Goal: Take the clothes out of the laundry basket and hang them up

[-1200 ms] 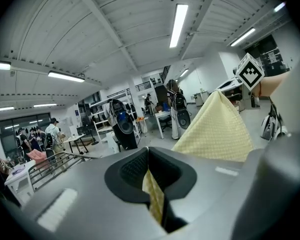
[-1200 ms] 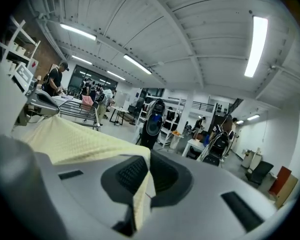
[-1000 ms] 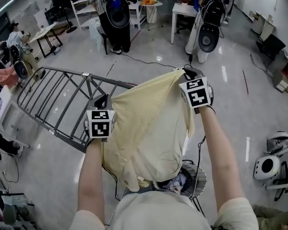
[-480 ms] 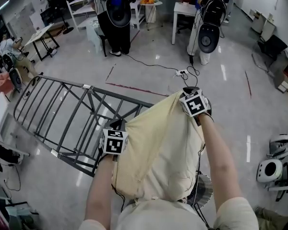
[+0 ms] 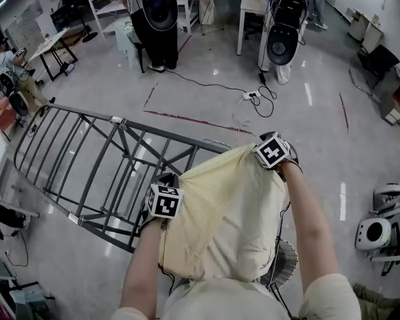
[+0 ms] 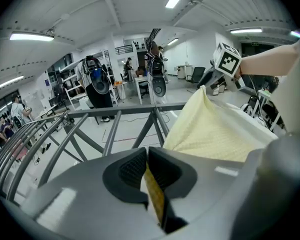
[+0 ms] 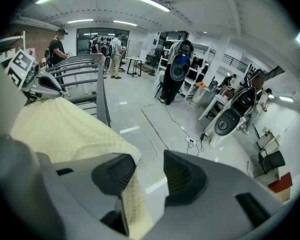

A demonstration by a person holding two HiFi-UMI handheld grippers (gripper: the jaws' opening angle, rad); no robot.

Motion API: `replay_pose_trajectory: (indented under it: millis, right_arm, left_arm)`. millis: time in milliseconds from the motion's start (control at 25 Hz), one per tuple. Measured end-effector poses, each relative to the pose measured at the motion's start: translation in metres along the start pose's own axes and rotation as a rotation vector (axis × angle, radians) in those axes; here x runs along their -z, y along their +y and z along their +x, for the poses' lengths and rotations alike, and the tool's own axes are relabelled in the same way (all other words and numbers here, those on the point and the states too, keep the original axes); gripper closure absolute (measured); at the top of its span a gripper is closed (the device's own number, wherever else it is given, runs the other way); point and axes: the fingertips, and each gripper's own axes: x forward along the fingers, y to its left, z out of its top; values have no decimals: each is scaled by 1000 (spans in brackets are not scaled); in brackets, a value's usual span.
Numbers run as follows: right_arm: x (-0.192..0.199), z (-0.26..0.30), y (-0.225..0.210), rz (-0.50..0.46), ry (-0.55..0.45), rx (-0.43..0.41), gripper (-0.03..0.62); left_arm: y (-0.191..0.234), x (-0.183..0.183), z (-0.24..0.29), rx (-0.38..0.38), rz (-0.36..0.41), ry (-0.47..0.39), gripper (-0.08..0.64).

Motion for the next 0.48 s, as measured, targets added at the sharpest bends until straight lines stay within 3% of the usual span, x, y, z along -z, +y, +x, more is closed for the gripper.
replay_pose_trajectory:
  millis: [160, 240, 320, 400, 480]
  right_arm:
    - [20, -12, 5, 87, -11, -54, 373]
    - [28, -17, 8, 110, -23, -77, 363]
    - [36, -21, 14, 118, -25, -104, 343]
    - [44, -26, 17, 123, -25, -119, 330]
    - [52, -32, 17, 142, -31, -117, 330]
  left_arm:
    - [-5, 1, -3, 23, -31, 11, 527]
    - [-1, 0, -4, 17, -71, -12, 456]
    - [4, -4, -10, 11, -110, -46, 301]
    - [2, -12, -18, 32, -120, -69, 245]
    - [-4, -15, -22, 49, -110, -71, 238]
